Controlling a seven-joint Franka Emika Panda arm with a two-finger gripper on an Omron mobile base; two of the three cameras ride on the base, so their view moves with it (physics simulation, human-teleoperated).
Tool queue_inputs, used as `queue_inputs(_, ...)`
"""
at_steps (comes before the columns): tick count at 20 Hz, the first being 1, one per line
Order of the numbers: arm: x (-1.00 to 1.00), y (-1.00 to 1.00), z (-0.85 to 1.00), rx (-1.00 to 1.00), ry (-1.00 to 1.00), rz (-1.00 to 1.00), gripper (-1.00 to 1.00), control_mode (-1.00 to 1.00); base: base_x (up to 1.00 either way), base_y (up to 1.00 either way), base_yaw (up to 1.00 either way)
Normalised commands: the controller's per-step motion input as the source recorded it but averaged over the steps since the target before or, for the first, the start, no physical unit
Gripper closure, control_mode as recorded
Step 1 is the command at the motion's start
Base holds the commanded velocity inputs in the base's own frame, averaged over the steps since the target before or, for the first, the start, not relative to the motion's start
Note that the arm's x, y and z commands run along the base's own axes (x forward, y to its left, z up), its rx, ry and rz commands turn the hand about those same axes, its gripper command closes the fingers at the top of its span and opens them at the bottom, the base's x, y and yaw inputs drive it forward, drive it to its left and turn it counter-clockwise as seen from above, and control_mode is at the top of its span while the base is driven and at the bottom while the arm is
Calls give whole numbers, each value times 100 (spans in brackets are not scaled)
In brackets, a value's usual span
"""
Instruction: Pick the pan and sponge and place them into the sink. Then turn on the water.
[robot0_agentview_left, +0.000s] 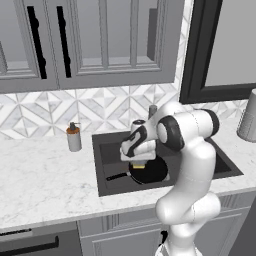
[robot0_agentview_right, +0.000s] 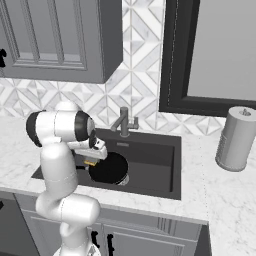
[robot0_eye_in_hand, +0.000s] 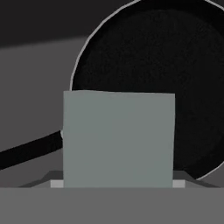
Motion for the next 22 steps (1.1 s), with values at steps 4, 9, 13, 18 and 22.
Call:
queue_inputs(4,17,0,-47,0,4,0,100,-100,0,0,0)
queue_inputs(9,16,0,-54,0,1,0,100,-100,0,0,0)
queue_inputs(13,14,0,-47,0,0,0,100,-100,0,0,0)
queue_inputs(18,6,0,-20,0,0,0,-100,-100,0,0,0)
queue_inputs(22,0,0,-1,0,0,0,-100,-100,0,0,0)
